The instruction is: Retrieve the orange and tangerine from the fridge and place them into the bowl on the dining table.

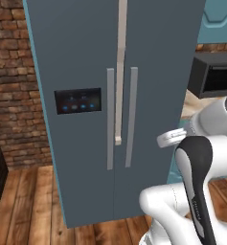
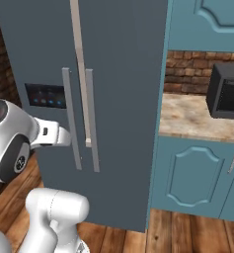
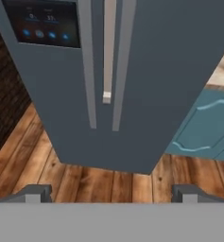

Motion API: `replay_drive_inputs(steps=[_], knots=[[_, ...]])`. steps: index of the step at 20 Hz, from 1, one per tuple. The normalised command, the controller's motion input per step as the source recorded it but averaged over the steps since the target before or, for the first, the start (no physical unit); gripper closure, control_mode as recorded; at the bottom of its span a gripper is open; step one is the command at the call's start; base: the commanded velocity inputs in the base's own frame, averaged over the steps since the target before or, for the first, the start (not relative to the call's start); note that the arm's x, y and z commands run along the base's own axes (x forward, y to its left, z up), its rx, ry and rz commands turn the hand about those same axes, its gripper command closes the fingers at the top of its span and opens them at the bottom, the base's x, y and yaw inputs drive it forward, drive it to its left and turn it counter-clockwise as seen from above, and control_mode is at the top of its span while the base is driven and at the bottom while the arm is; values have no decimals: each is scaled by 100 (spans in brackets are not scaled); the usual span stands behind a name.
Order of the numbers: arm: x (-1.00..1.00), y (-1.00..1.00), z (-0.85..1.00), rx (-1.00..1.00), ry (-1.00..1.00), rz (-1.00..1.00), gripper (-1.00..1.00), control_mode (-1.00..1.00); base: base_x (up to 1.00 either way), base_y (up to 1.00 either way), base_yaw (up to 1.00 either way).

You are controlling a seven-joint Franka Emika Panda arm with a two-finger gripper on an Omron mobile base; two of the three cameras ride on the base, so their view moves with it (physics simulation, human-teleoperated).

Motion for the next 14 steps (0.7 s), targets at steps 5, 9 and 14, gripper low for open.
replay_drive_inputs(steps=[5,9,14], knots=[[42,0,0,0,-11,0,-100,-100,0,0,0],[37,0,0,0,-12,0,-100,-100,0,0,0],[42,0,1,0,-4,0,-100,-100,0,0,0]])
